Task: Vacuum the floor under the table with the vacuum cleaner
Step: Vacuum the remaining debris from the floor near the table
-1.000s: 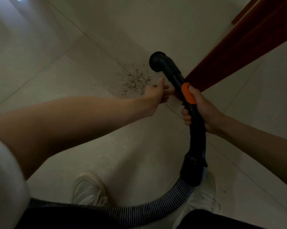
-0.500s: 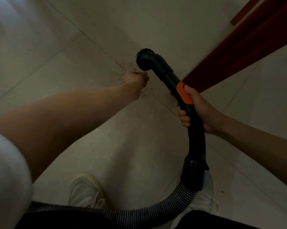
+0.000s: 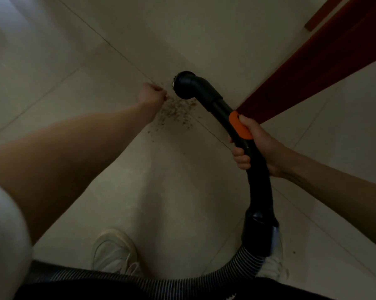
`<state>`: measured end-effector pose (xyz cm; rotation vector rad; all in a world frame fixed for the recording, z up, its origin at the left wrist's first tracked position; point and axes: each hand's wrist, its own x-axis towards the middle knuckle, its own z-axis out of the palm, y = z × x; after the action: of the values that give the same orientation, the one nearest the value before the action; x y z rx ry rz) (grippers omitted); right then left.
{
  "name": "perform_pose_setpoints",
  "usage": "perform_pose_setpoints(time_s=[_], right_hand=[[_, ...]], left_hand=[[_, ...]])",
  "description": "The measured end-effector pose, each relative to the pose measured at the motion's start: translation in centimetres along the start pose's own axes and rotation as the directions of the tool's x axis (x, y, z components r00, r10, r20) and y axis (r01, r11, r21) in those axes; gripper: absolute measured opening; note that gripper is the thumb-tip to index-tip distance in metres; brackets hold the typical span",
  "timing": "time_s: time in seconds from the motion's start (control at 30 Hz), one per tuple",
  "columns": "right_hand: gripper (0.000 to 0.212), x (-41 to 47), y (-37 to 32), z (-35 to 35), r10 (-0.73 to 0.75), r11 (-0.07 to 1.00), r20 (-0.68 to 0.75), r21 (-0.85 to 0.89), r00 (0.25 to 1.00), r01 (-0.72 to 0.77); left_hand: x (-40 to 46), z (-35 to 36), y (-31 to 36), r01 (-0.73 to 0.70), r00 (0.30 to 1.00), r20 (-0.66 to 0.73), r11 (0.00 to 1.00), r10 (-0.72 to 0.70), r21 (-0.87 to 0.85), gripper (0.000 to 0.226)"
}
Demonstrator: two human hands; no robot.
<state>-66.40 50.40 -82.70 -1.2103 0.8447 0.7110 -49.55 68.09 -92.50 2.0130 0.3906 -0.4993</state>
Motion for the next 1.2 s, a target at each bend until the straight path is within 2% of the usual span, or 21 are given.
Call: perform_pose_setpoints(time_s=[0.1,0.37,0.67,0.83,1.0,1.2], right_hand=[[0.051,0.1,-0.1,0.2,-0.001,1.000,0.011,-0.012,1.000,0.001],[0.050,0.0,-0.1,0.3,0.006,0.999,0.017,-0.036,1.000,-0.006],[0.050,0.0,-0.2,0.0,-0.002,1.000,0.020,-0.027,1.000,0.003],[0.051,0.1,0.0,-0.2,-0.005,1.000,0.005,-0.020,1.000,0.005],[0.051,0.1,0.0,-0.4,-0.002,1.000,-0.043,-0.013,0.999,0.001],[0.052,0.0,0.6,-0.6,0.032,0.999,-0.115,-0.014,0.993,-0.034]], left_hand=[[0.0,0.0,-0.2,-0.040,0.999,0.017,0.999,0.040,0.033,0.020],[-0.5,0.3,0.8,-0.098,0.994,0.048,0.994,0.096,0.046,0.010],[-1.6,0.1,1.7,-0.096,0.984,0.137,0.986,0.115,-0.134,0.027],[-1.3,0.0,1.6,-0.040,0.988,0.141,0.991,0.059,-0.130,0.026],[-1.4,0.4,0.5,0.111,0.983,0.155,0.992,-0.101,-0.052,0.010],[-6.7,4.2,-0.2,0.228,0.928,0.304,0.974,-0.215,-0.009,0.034]])
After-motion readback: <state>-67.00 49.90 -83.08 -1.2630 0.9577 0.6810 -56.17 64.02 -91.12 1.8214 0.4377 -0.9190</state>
